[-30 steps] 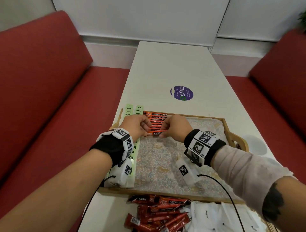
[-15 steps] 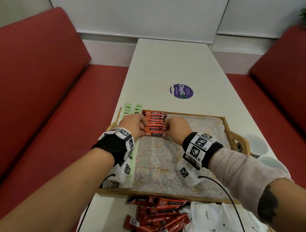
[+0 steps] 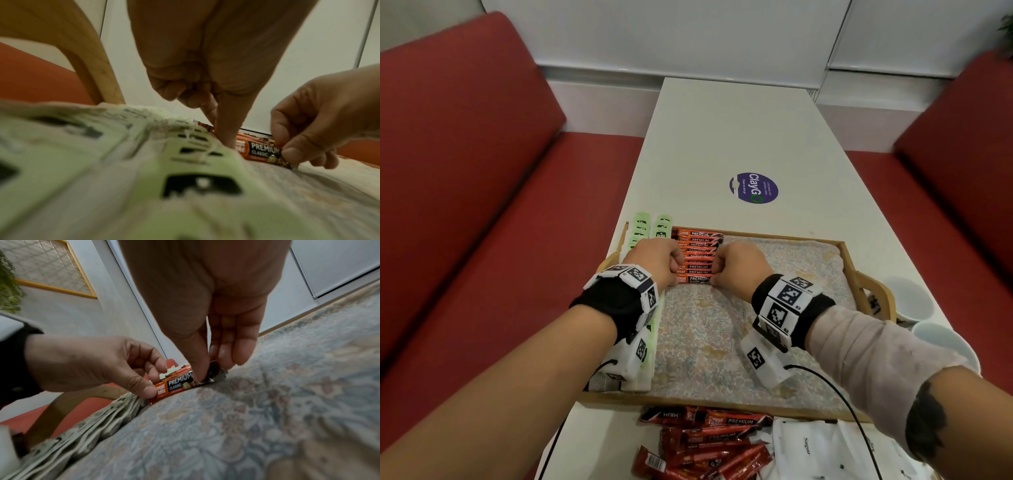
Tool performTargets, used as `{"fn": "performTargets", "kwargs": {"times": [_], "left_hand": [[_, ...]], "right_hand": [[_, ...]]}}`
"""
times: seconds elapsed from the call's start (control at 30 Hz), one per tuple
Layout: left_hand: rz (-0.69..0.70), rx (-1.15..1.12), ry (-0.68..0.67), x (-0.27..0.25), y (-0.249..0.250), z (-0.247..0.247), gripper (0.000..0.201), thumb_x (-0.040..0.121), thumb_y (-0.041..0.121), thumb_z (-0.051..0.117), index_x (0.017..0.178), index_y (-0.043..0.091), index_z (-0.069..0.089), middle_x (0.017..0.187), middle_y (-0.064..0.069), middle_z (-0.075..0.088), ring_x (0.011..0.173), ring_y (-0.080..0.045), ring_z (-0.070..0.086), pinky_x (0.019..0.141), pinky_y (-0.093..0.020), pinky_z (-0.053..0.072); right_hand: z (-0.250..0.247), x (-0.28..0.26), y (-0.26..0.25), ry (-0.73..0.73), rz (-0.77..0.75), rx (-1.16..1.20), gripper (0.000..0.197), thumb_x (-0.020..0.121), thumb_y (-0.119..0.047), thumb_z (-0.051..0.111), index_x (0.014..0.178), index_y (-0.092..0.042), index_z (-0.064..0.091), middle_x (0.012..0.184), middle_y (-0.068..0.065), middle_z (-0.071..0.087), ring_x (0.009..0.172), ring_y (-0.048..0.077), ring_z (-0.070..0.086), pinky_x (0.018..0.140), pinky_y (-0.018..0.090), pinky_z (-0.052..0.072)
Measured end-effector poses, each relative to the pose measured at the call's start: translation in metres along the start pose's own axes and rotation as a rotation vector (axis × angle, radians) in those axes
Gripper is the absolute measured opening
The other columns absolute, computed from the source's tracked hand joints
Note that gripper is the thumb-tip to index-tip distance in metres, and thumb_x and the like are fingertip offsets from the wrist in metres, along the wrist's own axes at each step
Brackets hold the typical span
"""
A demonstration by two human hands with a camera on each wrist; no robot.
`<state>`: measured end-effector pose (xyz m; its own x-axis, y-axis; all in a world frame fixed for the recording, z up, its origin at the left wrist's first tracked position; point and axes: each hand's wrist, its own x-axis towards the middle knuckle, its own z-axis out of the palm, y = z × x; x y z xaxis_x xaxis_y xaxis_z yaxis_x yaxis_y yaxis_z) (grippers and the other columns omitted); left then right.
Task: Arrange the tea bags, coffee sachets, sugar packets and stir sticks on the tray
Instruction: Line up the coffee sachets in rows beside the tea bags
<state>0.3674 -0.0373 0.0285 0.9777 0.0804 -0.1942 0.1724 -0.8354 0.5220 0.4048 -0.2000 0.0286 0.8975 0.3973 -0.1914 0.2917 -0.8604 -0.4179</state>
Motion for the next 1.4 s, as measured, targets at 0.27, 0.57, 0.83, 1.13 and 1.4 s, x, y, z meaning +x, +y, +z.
{"fn": "performTargets", "kwargs": {"times": [0.27, 0.57, 0.83, 1.13, 1.4], "left_hand": [[-0.01, -0.044, 0.038, -0.005, 0.002, -0.001, 0.034, 0.07, 0.009, 0.079, 0.085, 0.026, 0.054, 0.077, 0.012, 0.056, 0.078, -0.012, 0.057, 0.073, -0.027, 0.05], [-0.023, -0.12, 0.152, -0.061, 0.016, -0.008, 0.028, 0.076, 0.028, 0.077, 0.096, 0.029, 0.058, 0.09, 0.013, 0.061, 0.068, 0.003, 0.051, 0.05, -0.008, 0.029], [-0.015, -0.21, 0.128, -0.121, 0.028, 0.01, 0.03, 0.073, 0.023, 0.08, 0.093, 0.024, 0.058, 0.088, 0.009, 0.061, 0.081, -0.013, 0.059, 0.066, -0.022, 0.045], [-0.01, -0.186, 0.05, -0.195, 0.034, 0.043, 0.03, 0.071, 0.025, 0.081, 0.09, 0.029, 0.058, 0.086, 0.012, 0.061, 0.067, -0.004, 0.054, 0.06, -0.019, 0.04], [-0.022, -0.267, -0.011, -0.234, 0.035, 0.072, 0.031, 0.072, 0.012, 0.08, 0.083, 0.028, 0.056, 0.084, 0.006, 0.062, 0.065, -0.003, 0.053, 0.065, -0.018, 0.046]], "right_hand": [[-0.005, -0.008, -0.003, 0.066, -0.006, 0.043, 0.018, 0.07, -0.015, 0.075, 0.077, -0.014, 0.059, 0.09, 0.004, 0.065, 0.082, 0.021, 0.06, 0.065, 0.025, 0.04], [-0.022, -0.055, -0.01, 0.144, -0.086, 0.09, 0.022, 0.074, -0.022, 0.075, 0.081, -0.016, 0.056, 0.076, -0.006, 0.051, 0.07, 0.016, 0.052, 0.053, 0.024, 0.034], [-0.022, -0.119, -0.013, 0.107, -0.117, 0.07, 0.027, 0.077, -0.031, 0.075, 0.095, -0.019, 0.059, 0.087, -0.004, 0.053, 0.079, 0.017, 0.053, 0.066, 0.028, 0.039], [0.003, -0.195, -0.009, -0.127, -0.226, -0.005, 0.028, 0.08, -0.032, 0.073, 0.102, -0.019, 0.063, 0.095, 0.0, 0.061, 0.082, 0.016, 0.057, 0.071, 0.031, 0.047], [0.025, -0.244, -0.001, -0.306, -0.276, -0.194, 0.033, 0.072, -0.018, 0.077, 0.103, -0.022, 0.066, 0.098, 0.0, 0.064, 0.085, 0.017, 0.058, 0.072, 0.031, 0.05]]}}
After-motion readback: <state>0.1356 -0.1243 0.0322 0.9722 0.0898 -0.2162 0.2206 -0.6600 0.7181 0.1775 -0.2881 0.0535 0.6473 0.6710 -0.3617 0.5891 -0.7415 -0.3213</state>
